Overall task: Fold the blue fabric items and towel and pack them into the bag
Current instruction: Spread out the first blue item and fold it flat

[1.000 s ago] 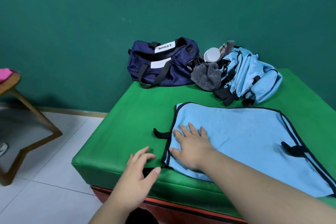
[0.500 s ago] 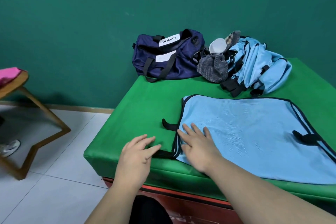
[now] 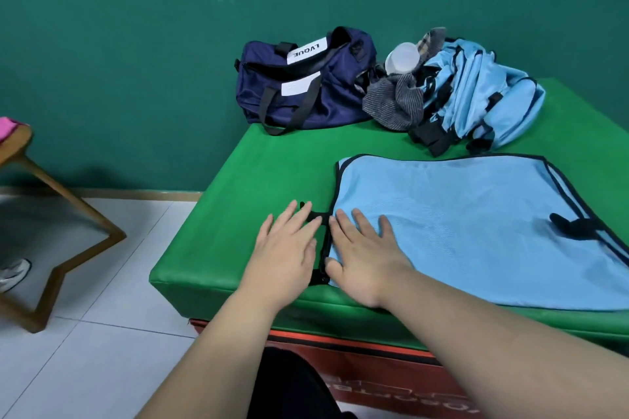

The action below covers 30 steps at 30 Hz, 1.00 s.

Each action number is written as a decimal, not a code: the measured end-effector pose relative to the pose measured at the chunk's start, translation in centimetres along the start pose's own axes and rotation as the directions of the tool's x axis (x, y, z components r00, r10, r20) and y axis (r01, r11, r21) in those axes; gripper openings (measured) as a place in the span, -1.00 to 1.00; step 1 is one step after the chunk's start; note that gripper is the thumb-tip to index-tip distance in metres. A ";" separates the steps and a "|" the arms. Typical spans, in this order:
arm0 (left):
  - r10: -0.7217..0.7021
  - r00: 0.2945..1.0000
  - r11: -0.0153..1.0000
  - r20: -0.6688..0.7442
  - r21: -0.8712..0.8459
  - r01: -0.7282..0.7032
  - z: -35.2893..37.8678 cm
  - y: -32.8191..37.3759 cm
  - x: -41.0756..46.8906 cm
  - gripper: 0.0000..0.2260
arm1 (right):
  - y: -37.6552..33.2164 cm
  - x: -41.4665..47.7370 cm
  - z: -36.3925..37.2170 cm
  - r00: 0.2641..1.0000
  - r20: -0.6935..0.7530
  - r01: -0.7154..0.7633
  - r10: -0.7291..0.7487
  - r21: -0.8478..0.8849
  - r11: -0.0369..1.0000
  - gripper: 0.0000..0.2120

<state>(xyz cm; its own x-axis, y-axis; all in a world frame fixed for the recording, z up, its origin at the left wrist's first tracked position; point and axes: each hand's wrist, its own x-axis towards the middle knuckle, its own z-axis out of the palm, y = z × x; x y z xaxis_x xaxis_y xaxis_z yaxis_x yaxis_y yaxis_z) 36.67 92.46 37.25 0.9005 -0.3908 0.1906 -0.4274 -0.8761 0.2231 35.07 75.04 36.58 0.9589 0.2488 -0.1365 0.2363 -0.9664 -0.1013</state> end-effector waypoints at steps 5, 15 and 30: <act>-0.103 0.976 0.992 0.193 0.098 0.085 1.3 -2.0 1.1 -0.54 | 0.0 0.1 0.2 1.000 -0.001 0.003 -0.003 0.010 1.000 -0.29; -0.111 0.982 0.993 0.150 0.059 0.103 1.5 -2.2 0.8 -0.55 | 0.2 0.6 0.1 0.999 0.031 -0.006 0.004 0.068 0.998 -0.31; 0.101 0.954 0.992 0.282 -0.098 -0.077 -1.3 13.4 3.7 -0.57 | 16.8 -12.3 -5.5 0.889 -0.224 -0.291 0.399 0.395 0.871 -0.59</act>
<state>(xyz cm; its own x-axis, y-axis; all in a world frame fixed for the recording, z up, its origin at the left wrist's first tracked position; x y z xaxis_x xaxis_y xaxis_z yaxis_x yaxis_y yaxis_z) 34.15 79.61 42.17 0.8382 -0.5413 -0.0655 -0.5009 -0.8119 0.3000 28.12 55.41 41.95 0.9821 -0.1788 0.0590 -0.1356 -0.8889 -0.4375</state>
